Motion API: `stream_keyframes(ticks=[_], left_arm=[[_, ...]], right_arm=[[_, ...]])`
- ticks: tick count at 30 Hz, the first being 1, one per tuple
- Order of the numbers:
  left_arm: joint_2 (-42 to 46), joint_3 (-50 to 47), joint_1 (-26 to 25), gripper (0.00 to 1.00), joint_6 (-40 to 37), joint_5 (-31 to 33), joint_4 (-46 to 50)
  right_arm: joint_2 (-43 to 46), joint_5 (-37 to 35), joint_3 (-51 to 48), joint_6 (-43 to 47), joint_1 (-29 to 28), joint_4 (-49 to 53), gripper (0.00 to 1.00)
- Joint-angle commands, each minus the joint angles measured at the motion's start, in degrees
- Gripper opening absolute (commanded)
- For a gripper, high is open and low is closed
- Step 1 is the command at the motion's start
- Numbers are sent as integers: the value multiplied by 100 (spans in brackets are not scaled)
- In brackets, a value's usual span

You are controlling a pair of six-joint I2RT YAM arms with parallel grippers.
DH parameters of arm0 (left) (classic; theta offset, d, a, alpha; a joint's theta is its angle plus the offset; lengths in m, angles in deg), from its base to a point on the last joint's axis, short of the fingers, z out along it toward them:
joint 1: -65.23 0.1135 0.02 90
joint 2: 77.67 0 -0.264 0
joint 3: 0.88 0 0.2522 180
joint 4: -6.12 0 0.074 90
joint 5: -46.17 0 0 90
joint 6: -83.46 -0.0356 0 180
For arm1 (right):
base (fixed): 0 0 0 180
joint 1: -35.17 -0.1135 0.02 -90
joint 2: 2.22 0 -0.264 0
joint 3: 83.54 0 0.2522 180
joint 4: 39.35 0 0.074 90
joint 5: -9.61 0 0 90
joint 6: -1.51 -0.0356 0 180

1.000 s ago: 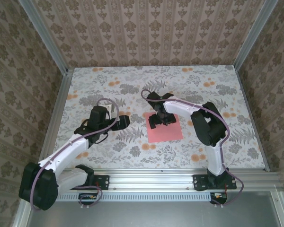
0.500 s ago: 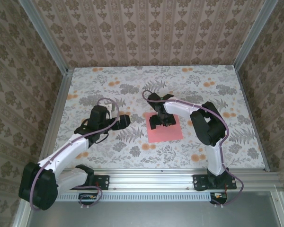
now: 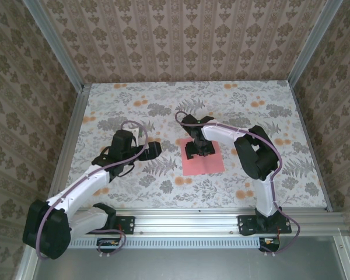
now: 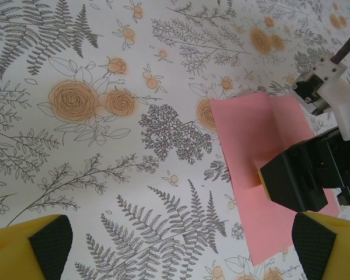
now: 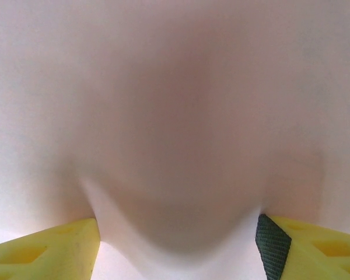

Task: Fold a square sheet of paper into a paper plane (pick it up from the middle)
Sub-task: Fold the square sheet of paper in half at the center of the table.

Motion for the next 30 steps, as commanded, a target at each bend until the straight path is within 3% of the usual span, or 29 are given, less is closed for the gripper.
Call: stream_keyframes(ticks=[1, 6, 8, 11, 16, 23, 30], left_arm=[[-38, 238, -53, 100, 5, 57, 71], [-47, 298, -84, 100, 13, 67, 95], [-47, 300, -102, 100, 15, 78, 98], [-59, 298, -123, 100, 31, 96, 72], [-164, 404, -175, 100, 29, 107, 53], [-305, 467, -272, 100, 42, 103, 22], [-431, 535, -426, 100, 68, 125, -17]], right_arm=[[-6, 138, -68, -4, 13, 73, 70], [376, 230, -15, -29, 18, 101, 54], [549, 351, -38, -58, 18, 62, 53], [827, 644, -125, -82, 18, -68, 39], [1254, 1053, -318, -222, 18, -322, 35], [1763, 1815, -736, -617, 34, -1068, 37], [2023, 2390, -1590, -1122, 411, -2032, 39]])
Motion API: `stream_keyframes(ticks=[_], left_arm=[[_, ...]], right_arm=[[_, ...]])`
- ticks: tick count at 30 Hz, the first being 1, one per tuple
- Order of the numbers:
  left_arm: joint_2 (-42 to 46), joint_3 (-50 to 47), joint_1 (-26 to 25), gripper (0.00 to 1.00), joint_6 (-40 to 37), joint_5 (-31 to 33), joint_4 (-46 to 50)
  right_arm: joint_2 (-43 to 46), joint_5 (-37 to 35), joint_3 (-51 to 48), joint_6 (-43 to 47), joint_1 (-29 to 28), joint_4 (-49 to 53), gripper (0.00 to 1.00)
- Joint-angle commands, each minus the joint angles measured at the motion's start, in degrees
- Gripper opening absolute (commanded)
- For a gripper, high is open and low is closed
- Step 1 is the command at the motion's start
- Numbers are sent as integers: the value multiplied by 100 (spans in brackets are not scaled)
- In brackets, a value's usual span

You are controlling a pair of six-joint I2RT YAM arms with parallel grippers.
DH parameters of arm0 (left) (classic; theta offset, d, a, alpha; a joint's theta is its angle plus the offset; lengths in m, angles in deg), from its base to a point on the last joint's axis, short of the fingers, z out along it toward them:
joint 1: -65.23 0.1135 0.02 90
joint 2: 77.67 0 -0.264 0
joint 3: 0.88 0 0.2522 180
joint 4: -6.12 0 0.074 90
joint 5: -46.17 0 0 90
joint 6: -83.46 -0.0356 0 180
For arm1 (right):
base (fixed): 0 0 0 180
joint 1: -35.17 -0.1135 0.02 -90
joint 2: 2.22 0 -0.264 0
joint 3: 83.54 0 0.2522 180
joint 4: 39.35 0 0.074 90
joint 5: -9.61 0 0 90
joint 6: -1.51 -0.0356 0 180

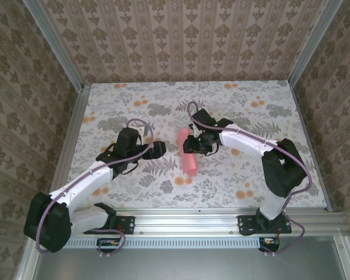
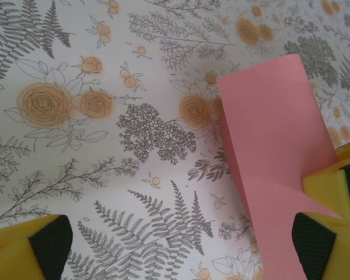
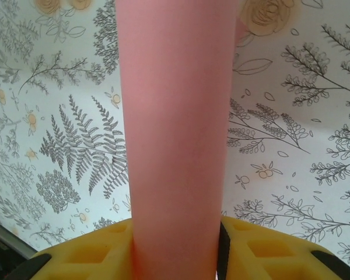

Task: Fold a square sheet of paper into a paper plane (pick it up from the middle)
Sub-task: Fold the square sheet of paper in half at the center of the table.

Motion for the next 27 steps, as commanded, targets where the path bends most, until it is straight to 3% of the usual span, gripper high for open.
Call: stream_keyframes(ticks=[1, 11, 18, 27], left_arm=[[-98, 257, -104, 100, 64, 36, -27], [-626, 592, -429, 100, 1, -35, -95], [-1179, 952, -740, 97, 139, -117, -243], [-1643, 1083, -1081, 90, 584, -44, -465]], right_arm=[[235, 483, -466, -400, 290, -625, 39], [546, 575, -1384, -93, 963, -626, 49], [597, 348, -1346, 401, 1016, -97, 57], [597, 125, -1313, 702, 1049, 277, 57]])
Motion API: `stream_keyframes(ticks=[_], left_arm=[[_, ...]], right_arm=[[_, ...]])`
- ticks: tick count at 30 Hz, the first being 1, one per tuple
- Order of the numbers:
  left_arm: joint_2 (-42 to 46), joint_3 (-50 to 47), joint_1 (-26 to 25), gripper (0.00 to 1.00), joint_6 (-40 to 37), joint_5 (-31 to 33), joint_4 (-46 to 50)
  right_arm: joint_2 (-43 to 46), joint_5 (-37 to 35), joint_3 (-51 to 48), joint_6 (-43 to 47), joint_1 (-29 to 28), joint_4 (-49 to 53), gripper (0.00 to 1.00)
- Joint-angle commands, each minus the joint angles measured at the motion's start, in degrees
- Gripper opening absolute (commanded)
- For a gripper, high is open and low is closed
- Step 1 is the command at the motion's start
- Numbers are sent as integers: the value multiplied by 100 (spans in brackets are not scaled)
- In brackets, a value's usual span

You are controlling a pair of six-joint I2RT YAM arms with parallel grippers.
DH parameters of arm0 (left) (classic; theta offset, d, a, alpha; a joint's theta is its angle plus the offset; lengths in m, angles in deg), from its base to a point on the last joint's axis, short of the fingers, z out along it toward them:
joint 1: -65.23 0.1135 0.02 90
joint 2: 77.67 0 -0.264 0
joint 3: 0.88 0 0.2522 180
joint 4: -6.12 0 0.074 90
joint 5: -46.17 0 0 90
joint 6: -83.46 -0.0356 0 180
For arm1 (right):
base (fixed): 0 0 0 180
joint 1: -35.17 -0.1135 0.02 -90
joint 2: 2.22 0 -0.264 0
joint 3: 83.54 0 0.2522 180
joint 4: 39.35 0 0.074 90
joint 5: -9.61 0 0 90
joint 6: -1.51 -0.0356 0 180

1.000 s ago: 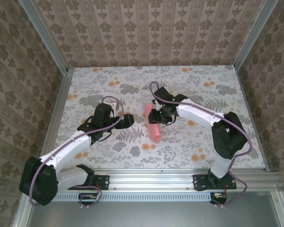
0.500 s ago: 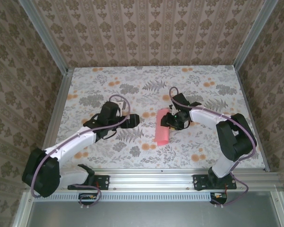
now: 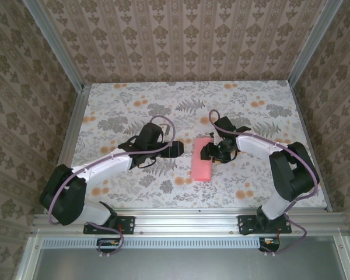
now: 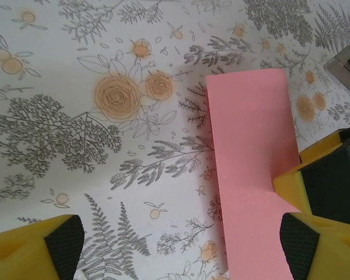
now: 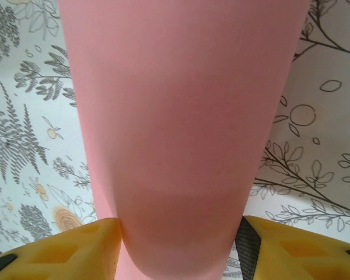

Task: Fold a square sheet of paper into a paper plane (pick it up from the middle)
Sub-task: Fold the square sheet of paper in half at the center of the table, then hold the square sheet of paper at the center of the table.

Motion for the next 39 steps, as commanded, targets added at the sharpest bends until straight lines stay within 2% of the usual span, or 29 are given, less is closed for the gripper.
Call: stream_keyframes(ticks=[1, 8, 16, 21, 30, 39], left_arm=[[-122, 149, -101, 88, 299, 18, -227], [-356, 274, -100, 82, 698, 48, -119], [-665, 471, -122, 68, 851, -72, -23], [-808, 575, -209, 66, 877, -78, -58], [-951, 603, -289, 56, 943, -62, -20], [-1094, 828, -434, 55, 795, -50, 153]], right_arm=[[135, -196, 53, 188, 21, 306, 57], [153, -269, 12, 230, 24, 279, 57], [139, -427, 38, 367, 22, 457, 58], [145, -505, 33, 392, 26, 509, 59], [118, -664, 71, 479, 26, 696, 60], [92, -963, 101, 411, 16, 804, 60]])
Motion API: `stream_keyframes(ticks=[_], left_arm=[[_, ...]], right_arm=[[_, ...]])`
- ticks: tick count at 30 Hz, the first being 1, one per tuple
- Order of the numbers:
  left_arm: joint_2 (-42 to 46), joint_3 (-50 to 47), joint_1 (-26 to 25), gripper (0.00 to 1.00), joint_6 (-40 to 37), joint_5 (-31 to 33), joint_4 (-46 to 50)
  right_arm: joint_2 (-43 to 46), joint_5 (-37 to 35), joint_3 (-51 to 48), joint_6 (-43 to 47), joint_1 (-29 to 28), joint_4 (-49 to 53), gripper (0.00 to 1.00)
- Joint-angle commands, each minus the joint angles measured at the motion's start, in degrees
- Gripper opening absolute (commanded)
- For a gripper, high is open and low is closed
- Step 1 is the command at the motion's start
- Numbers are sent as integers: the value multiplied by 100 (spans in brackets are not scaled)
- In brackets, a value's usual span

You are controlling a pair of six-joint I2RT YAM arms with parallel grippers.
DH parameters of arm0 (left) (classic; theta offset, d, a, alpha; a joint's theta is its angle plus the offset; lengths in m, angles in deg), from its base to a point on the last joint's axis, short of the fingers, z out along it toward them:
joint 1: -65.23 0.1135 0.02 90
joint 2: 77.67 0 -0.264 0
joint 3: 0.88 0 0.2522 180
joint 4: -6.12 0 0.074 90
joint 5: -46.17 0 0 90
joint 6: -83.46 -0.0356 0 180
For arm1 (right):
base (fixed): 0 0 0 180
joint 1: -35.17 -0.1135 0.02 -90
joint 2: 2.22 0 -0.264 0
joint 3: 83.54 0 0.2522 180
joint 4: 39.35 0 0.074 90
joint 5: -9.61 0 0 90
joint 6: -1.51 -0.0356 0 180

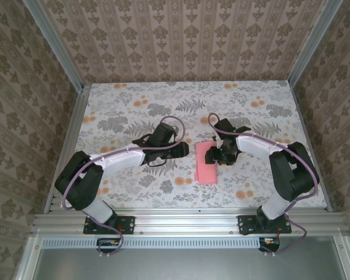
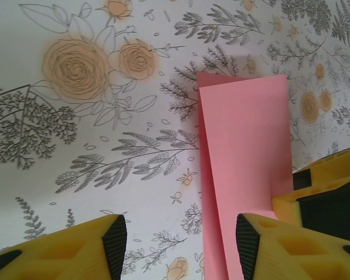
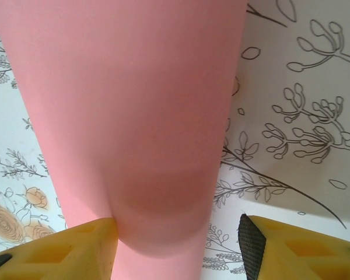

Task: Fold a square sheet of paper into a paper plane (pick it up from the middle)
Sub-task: Hold the square sheet of paper at the center of the table.

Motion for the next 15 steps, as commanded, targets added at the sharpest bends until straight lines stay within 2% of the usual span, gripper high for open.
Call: stream_keyframes(ticks=[1, 9, 15], left_arm=[[-111, 236, -78, 55, -70, -34, 175], [-195, 273, -124, 53, -26, -22, 132], [-240, 340, -152, 51, -158, -116, 124]], right_arm=[[85, -355, 117, -33, 22, 251, 60], [-84, -198, 193, -673, 34, -52, 60], [-303, -166, 231, -791, 38, -100, 59]])
